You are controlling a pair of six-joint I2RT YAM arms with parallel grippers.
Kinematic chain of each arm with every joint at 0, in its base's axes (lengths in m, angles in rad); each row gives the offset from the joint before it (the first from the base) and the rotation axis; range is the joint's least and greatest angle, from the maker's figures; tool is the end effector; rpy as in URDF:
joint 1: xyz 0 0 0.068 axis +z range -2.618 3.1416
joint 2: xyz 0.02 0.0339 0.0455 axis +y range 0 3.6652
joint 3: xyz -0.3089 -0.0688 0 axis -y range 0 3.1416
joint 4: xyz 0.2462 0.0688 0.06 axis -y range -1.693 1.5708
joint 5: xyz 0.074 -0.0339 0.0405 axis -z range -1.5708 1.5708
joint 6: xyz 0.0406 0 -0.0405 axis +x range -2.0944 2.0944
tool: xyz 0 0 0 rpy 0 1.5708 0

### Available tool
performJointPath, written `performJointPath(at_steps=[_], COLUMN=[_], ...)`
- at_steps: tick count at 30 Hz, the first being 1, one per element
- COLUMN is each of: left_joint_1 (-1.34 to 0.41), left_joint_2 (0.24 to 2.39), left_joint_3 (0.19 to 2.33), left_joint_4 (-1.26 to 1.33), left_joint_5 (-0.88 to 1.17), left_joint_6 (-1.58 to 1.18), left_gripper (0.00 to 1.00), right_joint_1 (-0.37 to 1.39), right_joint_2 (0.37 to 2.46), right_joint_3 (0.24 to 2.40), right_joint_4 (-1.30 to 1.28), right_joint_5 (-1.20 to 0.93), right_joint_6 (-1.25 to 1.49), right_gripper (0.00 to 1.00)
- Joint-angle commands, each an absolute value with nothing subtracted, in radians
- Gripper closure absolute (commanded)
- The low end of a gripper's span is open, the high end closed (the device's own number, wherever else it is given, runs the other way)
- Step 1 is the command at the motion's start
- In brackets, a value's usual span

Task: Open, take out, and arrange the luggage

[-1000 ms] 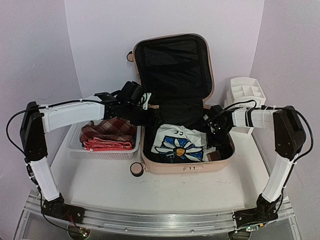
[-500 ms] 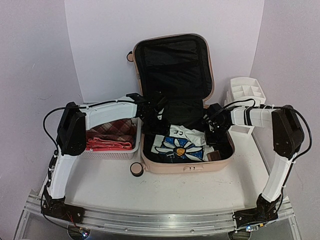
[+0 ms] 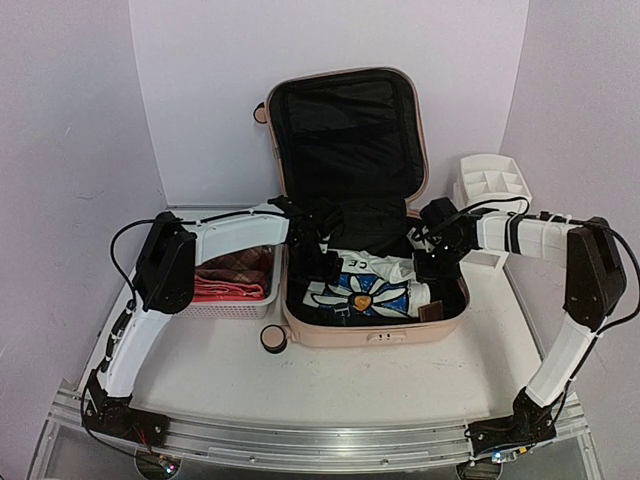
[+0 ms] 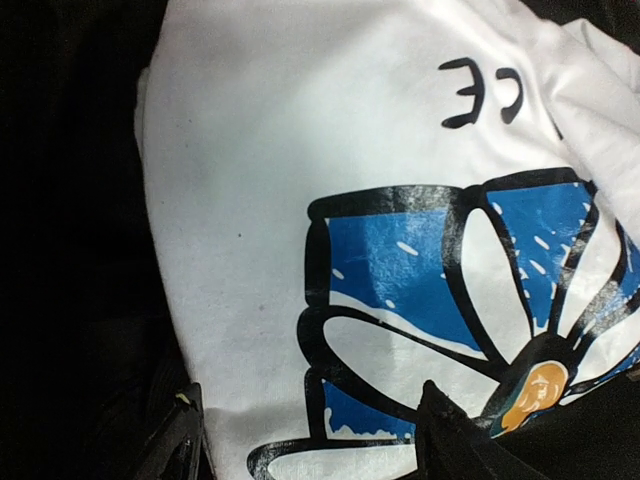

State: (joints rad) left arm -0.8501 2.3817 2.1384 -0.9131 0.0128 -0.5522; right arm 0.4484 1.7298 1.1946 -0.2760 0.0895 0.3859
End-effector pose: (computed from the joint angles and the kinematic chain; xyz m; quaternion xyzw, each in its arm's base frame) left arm 0.3582 -0.4087 0.2203 0.1465 0.9676 -0.1375 0.1531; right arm 0.3531 0.1658 0.2616 -0.0124 0.9279 0.1121 0.3554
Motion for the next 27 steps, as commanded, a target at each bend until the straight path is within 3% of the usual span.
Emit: performJointPath(at_steps=[1, 6, 15, 18, 22, 24, 27], left_joint_1=[-0.834, -0.828, -0.825, -0.824, -0.814, -0.812, -0.811], left_joint_2=[2.429, 2.471, 2.549, 2.57, 2.566, 2.521, 2.444], left_joint_3=[2.202, 2.213, 2.252, 2.265, 2.271, 2.26, 2.253], left_joint_4=[-0.942, -0.944, -0.946, -0.944, -0.945, -0.944, -0.944], left_joint_5=[0.064, 0.077, 0.126, 0.162, 0.192, 0.171, 0.138], left_joint_6=[-0.584, -0.613, -0.631, -0.623, -0.616, -0.613, -0.589], left_gripper=[0.26, 0.2, 0.23, 0.45, 0.85, 0.99, 1.0], right_joint_1=[0.446, 0.445, 0.446, 0.445, 0.446, 0.445, 0.445], right_joint_2=[1.67, 1.666, 1.672, 1.675, 1.664, 1.652, 1.627], right_joint_3=[1.174, 1.168, 1.16, 1.16, 1.166, 1.171, 1.187], right_joint_4=[-0.272, -0.267, -0.249, -0.246, -0.245, -0.245, -0.246], right_joint_5=[0.076, 0.063, 0.04, 0.03, 0.024, 0.019, 0.007], right_joint_6=[0.381, 0.381, 0.392, 0.394, 0.394, 0.394, 0.395], right_gripper=[1.0, 1.0, 1.0, 1.0, 1.0, 1.0, 1.0])
